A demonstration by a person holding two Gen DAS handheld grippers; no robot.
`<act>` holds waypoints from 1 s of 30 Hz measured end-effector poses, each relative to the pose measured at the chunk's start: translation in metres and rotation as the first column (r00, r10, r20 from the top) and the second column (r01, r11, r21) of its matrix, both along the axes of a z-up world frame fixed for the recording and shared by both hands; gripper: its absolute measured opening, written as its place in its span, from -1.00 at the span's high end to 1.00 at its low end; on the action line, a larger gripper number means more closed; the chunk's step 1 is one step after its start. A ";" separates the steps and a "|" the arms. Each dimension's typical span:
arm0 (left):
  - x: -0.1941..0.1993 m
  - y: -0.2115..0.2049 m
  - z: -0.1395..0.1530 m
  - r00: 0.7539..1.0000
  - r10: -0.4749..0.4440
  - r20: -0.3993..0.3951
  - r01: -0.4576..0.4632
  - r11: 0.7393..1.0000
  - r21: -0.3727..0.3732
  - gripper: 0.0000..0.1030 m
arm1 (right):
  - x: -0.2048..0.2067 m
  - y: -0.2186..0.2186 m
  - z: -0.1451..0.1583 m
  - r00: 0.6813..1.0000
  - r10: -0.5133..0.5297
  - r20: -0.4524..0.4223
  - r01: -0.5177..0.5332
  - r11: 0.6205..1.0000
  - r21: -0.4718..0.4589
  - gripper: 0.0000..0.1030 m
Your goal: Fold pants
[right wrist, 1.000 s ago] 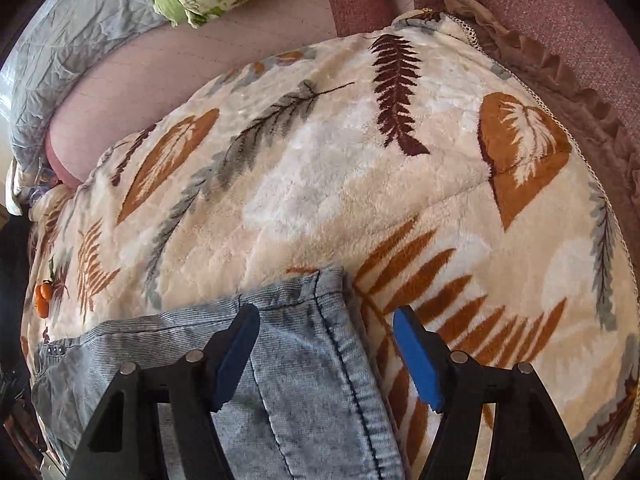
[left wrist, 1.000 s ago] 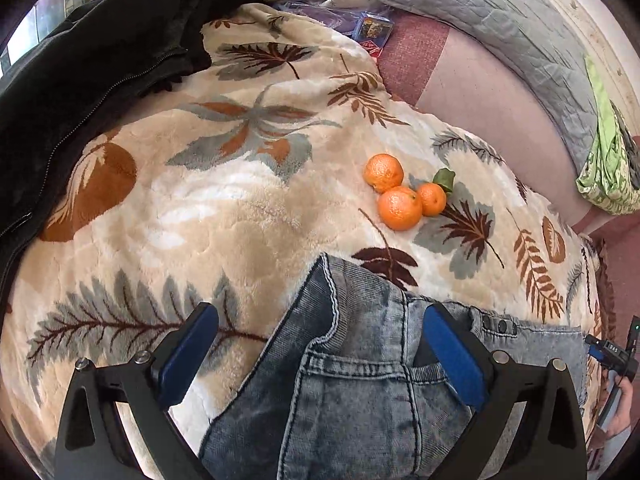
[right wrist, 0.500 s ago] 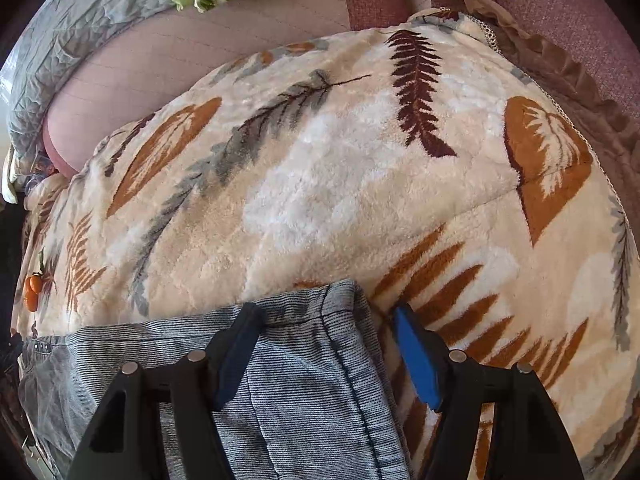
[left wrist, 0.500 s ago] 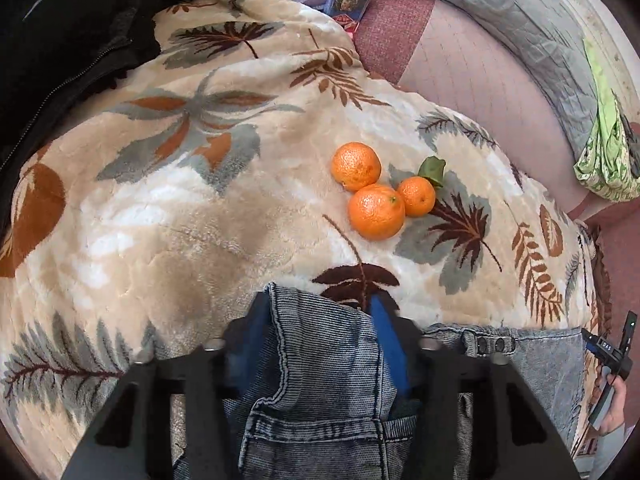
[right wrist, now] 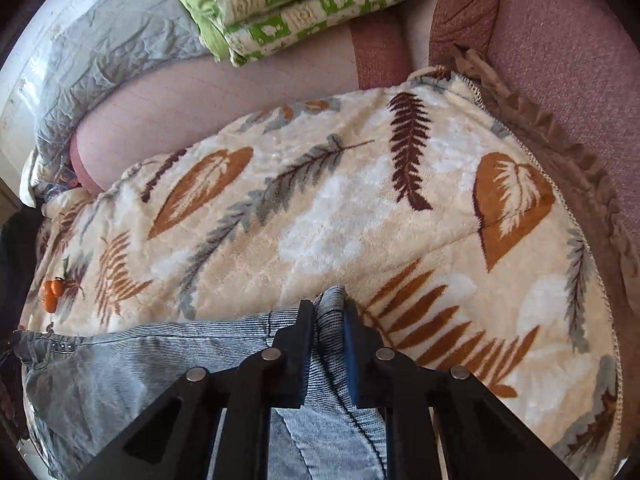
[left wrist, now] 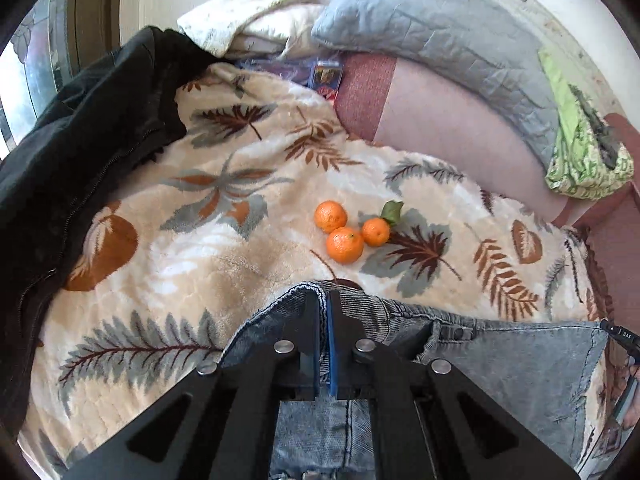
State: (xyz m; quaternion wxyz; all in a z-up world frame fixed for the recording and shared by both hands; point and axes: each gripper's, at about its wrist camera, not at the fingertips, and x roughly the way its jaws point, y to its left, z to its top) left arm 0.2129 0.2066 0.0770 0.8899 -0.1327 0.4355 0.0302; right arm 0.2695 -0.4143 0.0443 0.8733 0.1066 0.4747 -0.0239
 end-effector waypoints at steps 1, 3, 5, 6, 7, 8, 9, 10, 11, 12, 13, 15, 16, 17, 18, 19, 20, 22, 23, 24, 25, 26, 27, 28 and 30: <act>-0.015 0.000 0.012 1.000 -0.006 0.030 0.006 1.000 0.001 0.95 | -0.011 -0.001 0.013 1.000 0.004 0.025 -0.004 1.000 0.003 0.73; -0.050 0.001 0.033 0.996 -0.016 0.086 0.017 1.000 -0.007 0.95 | -0.037 -0.005 0.038 0.997 0.009 0.074 -0.010 1.000 0.014 0.74; -0.090 0.002 0.047 0.991 -0.036 0.131 0.037 0.999 -0.010 0.95 | -0.070 -0.007 0.058 0.993 0.020 0.119 -0.021 1.000 0.012 0.74; -0.112 0.003 0.051 0.988 -0.046 0.146 0.048 0.999 -0.013 0.95 | -0.089 -0.009 0.065 0.990 0.027 0.135 -0.029 0.999 0.014 0.74; -0.132 0.003 0.052 0.987 -0.057 0.153 0.061 0.998 -0.021 0.95 | -0.109 -0.010 0.070 0.988 0.034 0.149 -0.038 0.999 0.020 0.74; -0.152 0.004 0.051 0.985 -0.073 0.154 0.077 0.997 -0.022 0.94 | -0.130 -0.012 0.073 0.986 0.038 0.161 -0.043 0.999 0.031 0.74; -0.170 0.003 0.047 0.985 -0.090 0.148 0.094 0.995 -0.017 0.94 | -0.152 -0.013 0.073 0.985 0.041 0.170 -0.049 0.998 0.040 0.74; -0.187 0.003 0.038 0.985 -0.109 0.130 0.112 0.994 -0.012 0.92 | -0.173 -0.013 0.070 0.984 0.049 0.172 -0.054 0.998 0.027 0.74; -0.200 0.004 0.024 0.987 -0.137 0.089 0.138 0.990 -0.011 0.91 | -0.192 -0.011 0.061 0.985 0.063 0.160 -0.063 0.998 -0.006 0.74; -0.210 0.004 0.009 0.987 -0.158 0.042 0.158 0.987 0.007 0.86 | -0.209 -0.011 0.047 0.988 0.082 0.128 -0.080 0.997 -0.024 0.74; -0.219 0.007 -0.007 0.987 -0.159 0.002 0.159 0.987 0.030 0.84 | -0.222 -0.009 0.027 0.991 0.113 0.075 -0.114 0.994 -0.002 0.67; -0.231 0.022 -0.032 0.988 -0.129 -0.090 0.133 0.991 0.031 0.81 | -0.247 -0.009 -0.018 0.982 0.178 -0.056 -0.175 0.983 0.055 0.67; -0.237 0.032 -0.038 0.990 -0.079 -0.115 0.085 0.995 0.046 0.81 | -0.259 -0.009 -0.035 0.975 0.197 -0.104 -0.191 0.979 0.067 0.65; -0.240 0.043 -0.040 0.991 -0.032 -0.126 0.040 0.997 0.061 0.81 | -0.270 -0.012 -0.047 0.971 0.201 -0.130 -0.191 0.978 0.083 0.60; -0.243 0.053 -0.037 0.992 0.007 -0.123 0.001 0.998 0.066 0.81 | -0.281 -0.018 -0.052 0.973 0.189 -0.133 -0.176 0.978 0.109 0.55; -0.243 0.061 -0.031 0.993 0.042 -0.111 -0.034 0.997 0.073 0.75 | -0.288 -0.025 -0.052 0.979 0.163 -0.125 -0.147 0.981 0.126 0.35; -0.242 0.064 -0.023 0.994 0.058 -0.095 -0.051 0.996 0.078 0.66 | -0.292 -0.033 -0.050 0.985 0.126 -0.119 -0.109 0.985 0.136 0.02; -0.236 0.055 -0.007 0.998 0.033 -0.050 -0.029 0.996 0.083 0.40 | -0.294 -0.050 -0.043 0.994 0.042 -0.102 -0.024 0.985 0.171 -0.39; -0.232 0.044 -0.001 1.000 0.005 -0.029 -0.003 0.996 0.091 0.19 | -0.293 -0.054 -0.039 0.996 0.023 -0.087 -0.005 0.979 0.205 -0.39; -0.228 0.029 0.003 0.999 -0.030 -0.014 0.032 0.994 0.100 0.10 | -0.292 -0.056 -0.036 0.997 0.011 -0.076 0.007 0.970 0.243 -0.39; -0.225 0.013 0.004 0.998 -0.070 -0.002 0.070 0.991 0.110 -0.01 | -0.290 -0.057 -0.036 0.997 0.003 -0.071 0.017 0.959 0.284 -0.39; -0.221 -0.005 0.003 0.994 -0.113 0.003 0.112 0.986 0.123 -0.03 | -0.287 -0.053 -0.037 0.997 0.004 -0.075 0.021 0.946 0.322 -0.39; -0.217 -0.021 0.000 0.988 -0.156 0.003 0.154 0.979 0.136 -0.03 | -0.285 -0.050 -0.041 0.996 0.011 -0.086 0.020 0.935 0.353 -0.39; -0.212 -0.038 -0.007 0.981 -0.193 -0.005 0.192 0.971 0.140 -0.03 | -0.281 -0.045 -0.045 0.995 0.011 -0.094 0.024 0.933 0.358 -0.39; -0.202 -0.064 -0.025 0.970 -0.242 -0.035 0.244 0.964 0.109 -0.03 | -0.271 -0.039 -0.043 0.996 -0.008 -0.086 0.034 0.950 0.311 -0.39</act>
